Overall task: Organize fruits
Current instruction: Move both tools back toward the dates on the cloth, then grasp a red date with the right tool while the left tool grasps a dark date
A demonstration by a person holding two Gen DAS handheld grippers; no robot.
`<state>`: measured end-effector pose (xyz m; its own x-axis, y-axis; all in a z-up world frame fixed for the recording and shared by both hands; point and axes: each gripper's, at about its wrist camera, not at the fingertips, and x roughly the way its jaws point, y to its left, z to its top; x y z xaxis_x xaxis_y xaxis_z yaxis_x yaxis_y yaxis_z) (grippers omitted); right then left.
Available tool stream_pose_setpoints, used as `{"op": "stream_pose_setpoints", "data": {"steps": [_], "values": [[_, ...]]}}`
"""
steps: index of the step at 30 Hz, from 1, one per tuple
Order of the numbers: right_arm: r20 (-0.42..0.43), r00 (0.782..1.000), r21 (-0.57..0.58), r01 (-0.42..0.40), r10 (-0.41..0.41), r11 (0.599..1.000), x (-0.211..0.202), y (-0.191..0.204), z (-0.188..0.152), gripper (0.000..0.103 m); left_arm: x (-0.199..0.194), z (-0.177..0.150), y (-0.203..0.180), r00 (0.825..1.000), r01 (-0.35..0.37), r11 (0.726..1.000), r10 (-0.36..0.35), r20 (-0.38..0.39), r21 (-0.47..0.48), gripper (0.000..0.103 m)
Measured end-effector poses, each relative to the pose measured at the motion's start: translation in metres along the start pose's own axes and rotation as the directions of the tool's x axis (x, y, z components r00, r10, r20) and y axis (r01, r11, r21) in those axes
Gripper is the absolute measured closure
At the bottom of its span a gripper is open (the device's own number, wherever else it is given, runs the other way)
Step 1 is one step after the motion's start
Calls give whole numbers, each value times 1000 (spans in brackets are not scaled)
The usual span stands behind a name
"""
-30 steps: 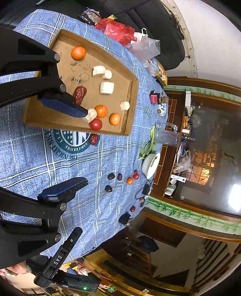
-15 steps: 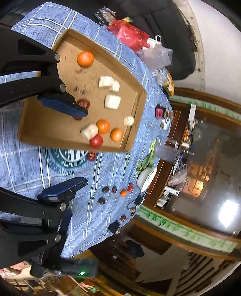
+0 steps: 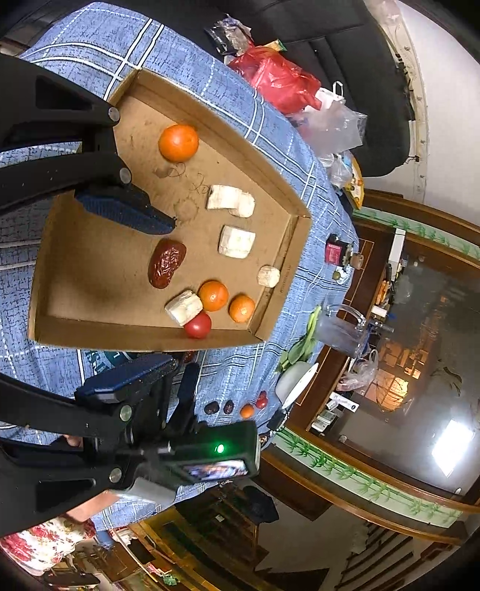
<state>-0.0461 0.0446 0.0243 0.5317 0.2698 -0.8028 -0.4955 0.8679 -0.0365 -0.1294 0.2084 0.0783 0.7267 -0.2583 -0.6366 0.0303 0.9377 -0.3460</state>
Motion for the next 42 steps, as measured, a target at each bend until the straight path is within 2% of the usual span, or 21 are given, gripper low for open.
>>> {"op": "stream_pose_setpoints", "data": {"steps": [2, 5, 9, 14, 18, 21, 25, 28, 31, 33, 38, 42], "values": [[1, 1000, 16, -23, 23, 1000, 5, -3, 3, 70, 3, -1, -1, 1000, 1, 1000, -1, -8, 2, 37], [1, 999, 45, -32, 32, 998, 5, -10, 3, 74, 4, -1, -6, 1000, 2, 1000, -2, -14, 13, 37], [11, 999, 130, -50, 49, 990, -7, -32, -5, 74, 5, 0, -17, 1000, 6, 999, -6, -20, 36, 37], [55, 998, 254, -6, -8, 967, -41, -86, -29, 75, 11, 5, -47, 999, 19, 993, -15, -33, 120, 37], [75, 994, 369, 49, -83, 928, -60, -139, -53, 75, 27, 10, -83, 997, 52, 980, -42, -59, 190, 37], [95, 991, 464, 43, -98, 885, -66, -172, -69, 75, 48, 14, -118, 995, 80, 964, -62, -81, 252, 37], [142, 983, 541, 18, -113, 841, -70, -201, -84, 75, 82, 13, -155, 995, 75, 940, -48, -86, 334, 37], [140, 983, 575, 16, -117, 818, -68, -210, -90, 75, 117, 16, -172, 991, 87, 935, -46, -125, 344, 37], [156, 978, 576, 25, -139, 817, -72, -211, -91, 75, 156, 19, -183, 982, 117, 941, -62, -178, 316, 41], [158, 975, 576, 36, -155, 817, -75, -211, -92, 75, 180, 22, -187, 977, 115, 946, -53, -205, 302, 53], [138, 977, 597, 47, -160, 801, -74, -218, -96, 75, 222, 29, -194, 974, 109, 953, -46, -222, 282, 55], [115, 979, 609, 64, -168, 791, -72, -222, -99, 75, 239, 32, -202, 971, 124, 949, -57, -231, 289, 55]]}}
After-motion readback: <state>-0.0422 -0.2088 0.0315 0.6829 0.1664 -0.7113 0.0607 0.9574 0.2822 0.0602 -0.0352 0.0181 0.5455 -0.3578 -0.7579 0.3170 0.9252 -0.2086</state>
